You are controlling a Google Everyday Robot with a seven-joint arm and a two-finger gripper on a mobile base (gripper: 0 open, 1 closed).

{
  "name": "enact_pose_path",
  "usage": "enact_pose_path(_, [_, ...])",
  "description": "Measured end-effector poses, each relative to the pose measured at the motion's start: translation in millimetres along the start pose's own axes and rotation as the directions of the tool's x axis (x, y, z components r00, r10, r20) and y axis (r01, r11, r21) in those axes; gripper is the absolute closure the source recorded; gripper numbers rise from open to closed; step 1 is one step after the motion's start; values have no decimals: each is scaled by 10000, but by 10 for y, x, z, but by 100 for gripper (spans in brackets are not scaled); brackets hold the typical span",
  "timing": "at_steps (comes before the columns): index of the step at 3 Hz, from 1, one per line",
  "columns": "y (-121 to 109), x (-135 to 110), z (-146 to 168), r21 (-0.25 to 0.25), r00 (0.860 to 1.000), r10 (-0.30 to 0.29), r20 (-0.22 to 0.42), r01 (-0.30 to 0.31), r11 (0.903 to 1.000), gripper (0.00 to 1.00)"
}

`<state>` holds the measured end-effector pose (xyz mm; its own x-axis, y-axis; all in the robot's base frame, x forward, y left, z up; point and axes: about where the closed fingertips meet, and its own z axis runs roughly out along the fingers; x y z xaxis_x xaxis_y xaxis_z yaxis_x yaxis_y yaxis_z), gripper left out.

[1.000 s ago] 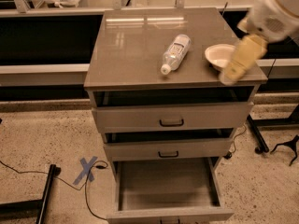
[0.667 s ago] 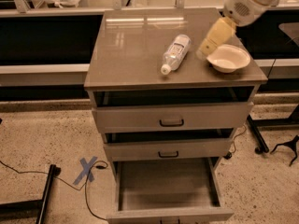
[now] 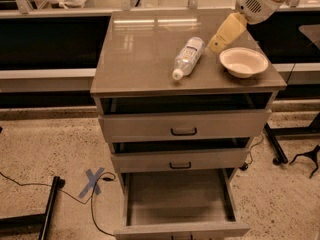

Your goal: Place blue plastic bottle into bottom drawer

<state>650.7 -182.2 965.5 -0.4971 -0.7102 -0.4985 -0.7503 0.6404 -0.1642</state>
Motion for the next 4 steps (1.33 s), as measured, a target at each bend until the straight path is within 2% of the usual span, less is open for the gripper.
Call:
enact_pose_path(1, [24, -97, 76, -89, 9980, 386, 490, -382, 9992, 0])
enact_pose_path(2, [123, -336, 186, 268, 9908, 1043, 860, -1070, 9939, 0])
enact_pose_path(3, [205, -485, 329, 1193, 9852, 1684, 322, -1710, 9780, 0])
enact_pose_path(4, [237, -529, 569, 2221, 9690, 2371, -699, -2166, 9507, 0])
